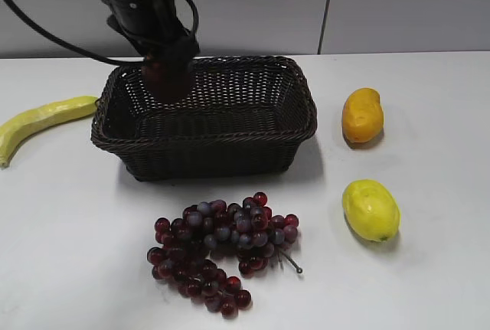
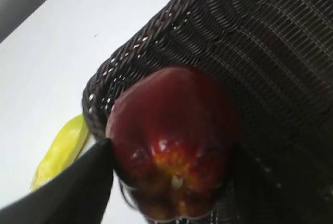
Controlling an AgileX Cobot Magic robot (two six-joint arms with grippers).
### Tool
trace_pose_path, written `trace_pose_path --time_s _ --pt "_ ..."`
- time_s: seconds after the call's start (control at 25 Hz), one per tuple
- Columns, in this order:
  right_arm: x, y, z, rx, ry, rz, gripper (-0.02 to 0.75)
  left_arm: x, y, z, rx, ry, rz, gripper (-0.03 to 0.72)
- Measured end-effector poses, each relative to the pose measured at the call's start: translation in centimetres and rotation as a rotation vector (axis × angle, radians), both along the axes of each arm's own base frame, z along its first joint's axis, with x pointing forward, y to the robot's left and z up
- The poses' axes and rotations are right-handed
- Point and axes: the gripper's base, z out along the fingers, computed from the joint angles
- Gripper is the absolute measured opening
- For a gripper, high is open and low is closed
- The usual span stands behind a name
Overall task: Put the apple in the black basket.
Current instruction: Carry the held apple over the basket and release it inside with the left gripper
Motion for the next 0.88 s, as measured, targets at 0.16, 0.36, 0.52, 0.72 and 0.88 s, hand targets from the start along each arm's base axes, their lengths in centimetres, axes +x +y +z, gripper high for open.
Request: trace_pose_path --time_s 0.16,0.36,0.52,0.72,0.88 --pt "0.0 0.0 0.0 0.000 0.000 0.000 0.571 0.3 -0.8 -2.8 0.001 0.066 0.003 0.505" --pt "0.0 0.0 0.0 0.000 0.000 0.000 0.571 0.4 -1.5 -4.1 -0.055 0.109 0.018 0.505" --pt "0.0 0.0 0.0 0.000 0.000 0.000 0.571 0.3 -1.7 -4.0 -0.083 0.115 0.024 0.511" --pt "0.0 0.0 0.0 0.000 0.000 0.000 0.571 0.1 -1.6 -4.0 -0.067 0.140 0.026 0.666" --pt "0.0 0.0 0.0 0.000 0.000 0.000 0.571 -0.3 -1.2 -2.6 -0.054 0.135 0.023 0.677"
